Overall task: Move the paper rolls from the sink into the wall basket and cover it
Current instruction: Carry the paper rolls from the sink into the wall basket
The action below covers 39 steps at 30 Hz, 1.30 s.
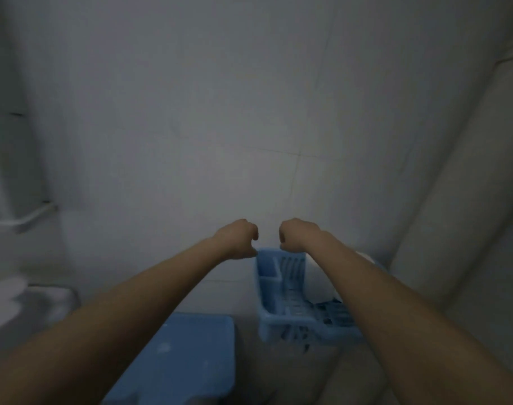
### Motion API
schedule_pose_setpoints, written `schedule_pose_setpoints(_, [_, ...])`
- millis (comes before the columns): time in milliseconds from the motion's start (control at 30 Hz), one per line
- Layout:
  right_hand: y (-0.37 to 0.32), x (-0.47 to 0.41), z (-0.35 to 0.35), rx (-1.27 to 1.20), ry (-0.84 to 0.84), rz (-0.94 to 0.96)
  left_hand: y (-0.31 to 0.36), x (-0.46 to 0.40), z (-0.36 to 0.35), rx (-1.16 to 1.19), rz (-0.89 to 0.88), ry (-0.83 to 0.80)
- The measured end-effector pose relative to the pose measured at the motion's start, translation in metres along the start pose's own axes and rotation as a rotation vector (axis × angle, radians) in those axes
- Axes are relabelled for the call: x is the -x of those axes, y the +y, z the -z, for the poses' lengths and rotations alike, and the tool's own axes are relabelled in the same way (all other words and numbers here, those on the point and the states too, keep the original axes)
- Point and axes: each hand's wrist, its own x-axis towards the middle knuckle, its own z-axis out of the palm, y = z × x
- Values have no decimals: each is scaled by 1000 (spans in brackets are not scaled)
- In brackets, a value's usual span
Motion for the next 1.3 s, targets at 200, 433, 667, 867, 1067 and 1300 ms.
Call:
schedule_pose_setpoints(200, [-99,6,35,22,109,145,-70,69,39,-37,105,71])
schedule_pose_setpoints(433, [-221,13,64,50,197,344,-158,155,75,-67,281,144])
schedule_pose_setpoints(667, [-333,20,72,36,264,544,-242,234,97,-90,494,152])
schedule_pose_setpoints(867, [-407,22,64,22,241,641,-302,287,93,-44,645,134])
schedule_pose_setpoints(1067, [-465,6,43,30,145,727,-362,321,74,-2,763,99])
schedule_pose_setpoints(1300, [-503,-21,1,-98,-76,840,-413,332,36,31,833,42])
